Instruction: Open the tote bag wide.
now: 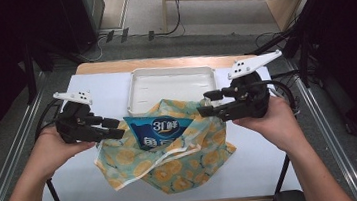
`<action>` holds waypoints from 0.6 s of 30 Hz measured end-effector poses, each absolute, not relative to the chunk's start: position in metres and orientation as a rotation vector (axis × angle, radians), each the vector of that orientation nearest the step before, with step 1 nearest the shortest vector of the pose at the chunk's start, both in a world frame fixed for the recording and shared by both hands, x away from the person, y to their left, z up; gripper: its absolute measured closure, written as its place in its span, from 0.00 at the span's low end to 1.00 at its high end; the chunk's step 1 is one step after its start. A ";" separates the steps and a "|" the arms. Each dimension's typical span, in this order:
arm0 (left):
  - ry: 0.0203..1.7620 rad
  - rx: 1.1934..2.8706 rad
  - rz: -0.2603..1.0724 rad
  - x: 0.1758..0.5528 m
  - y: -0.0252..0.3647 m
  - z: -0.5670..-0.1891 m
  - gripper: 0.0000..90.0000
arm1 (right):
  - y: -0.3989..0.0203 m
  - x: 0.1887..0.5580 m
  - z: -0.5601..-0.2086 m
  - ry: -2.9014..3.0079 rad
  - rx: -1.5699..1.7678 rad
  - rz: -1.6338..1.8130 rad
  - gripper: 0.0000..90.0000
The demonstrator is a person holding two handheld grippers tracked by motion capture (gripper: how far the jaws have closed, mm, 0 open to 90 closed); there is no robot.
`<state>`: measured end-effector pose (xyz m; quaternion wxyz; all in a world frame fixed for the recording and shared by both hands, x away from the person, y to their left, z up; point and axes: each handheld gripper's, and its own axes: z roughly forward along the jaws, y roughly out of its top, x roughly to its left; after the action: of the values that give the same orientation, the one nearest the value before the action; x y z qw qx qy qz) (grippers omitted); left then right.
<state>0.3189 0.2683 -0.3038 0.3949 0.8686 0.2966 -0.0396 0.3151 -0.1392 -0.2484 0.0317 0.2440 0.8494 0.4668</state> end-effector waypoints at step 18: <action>0.768 2.103 -0.090 0.315 0.272 -0.299 1.00 | -0.176 0.292 -0.257 2.607 0.710 1.348 1.00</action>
<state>0.3151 0.2716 -0.2986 0.4353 0.8450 0.3084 -0.0362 0.2925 -0.1756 -0.2567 0.0610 0.2347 0.8618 0.4456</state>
